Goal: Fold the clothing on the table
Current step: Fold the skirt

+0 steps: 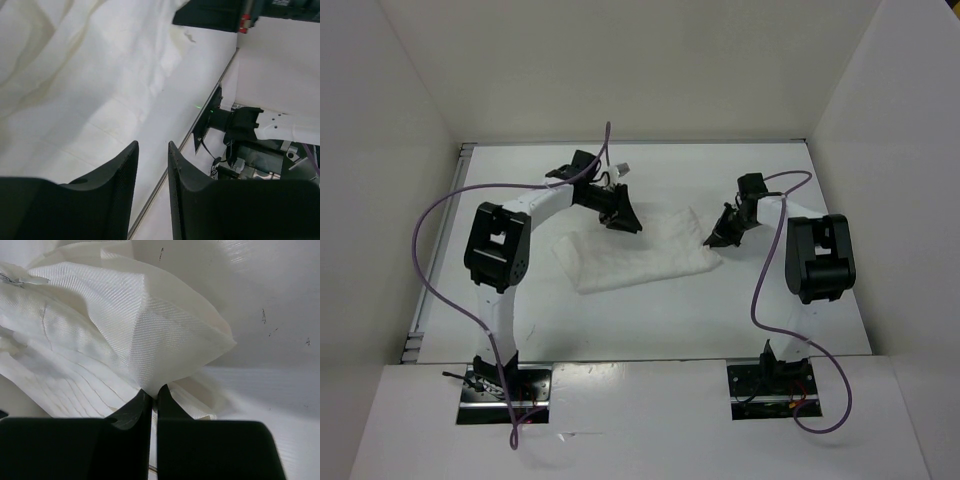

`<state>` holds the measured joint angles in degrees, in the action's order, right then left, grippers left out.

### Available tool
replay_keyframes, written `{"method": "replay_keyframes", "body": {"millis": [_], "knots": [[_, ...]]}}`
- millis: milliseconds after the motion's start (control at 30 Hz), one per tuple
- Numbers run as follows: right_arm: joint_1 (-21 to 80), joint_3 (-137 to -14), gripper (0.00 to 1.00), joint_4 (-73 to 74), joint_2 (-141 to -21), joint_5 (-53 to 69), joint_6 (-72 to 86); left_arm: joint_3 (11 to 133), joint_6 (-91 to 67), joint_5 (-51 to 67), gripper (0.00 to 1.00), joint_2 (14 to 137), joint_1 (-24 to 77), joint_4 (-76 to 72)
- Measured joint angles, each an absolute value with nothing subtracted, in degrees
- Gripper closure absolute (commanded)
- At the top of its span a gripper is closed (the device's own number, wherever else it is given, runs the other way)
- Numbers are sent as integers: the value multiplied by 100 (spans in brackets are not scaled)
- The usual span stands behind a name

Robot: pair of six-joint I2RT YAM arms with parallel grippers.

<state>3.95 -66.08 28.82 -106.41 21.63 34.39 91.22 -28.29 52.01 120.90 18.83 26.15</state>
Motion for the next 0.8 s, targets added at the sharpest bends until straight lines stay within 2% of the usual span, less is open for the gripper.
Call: {"method": "replay_keyframes", "body": {"millis": [67,233,800], "knots": [[399,-6608,100,2880,-10641,2167,3435,9131,-2821,5210,69,11931,1911,2617],[399,-6608,100,2880,-10643,2189,3428,9133,-2718,5238,100,12086,2150,2766],[399,-6608,100,2880,-10643,2342,3398,9155,-2711,4541,100,12477,2768,3577]]}}
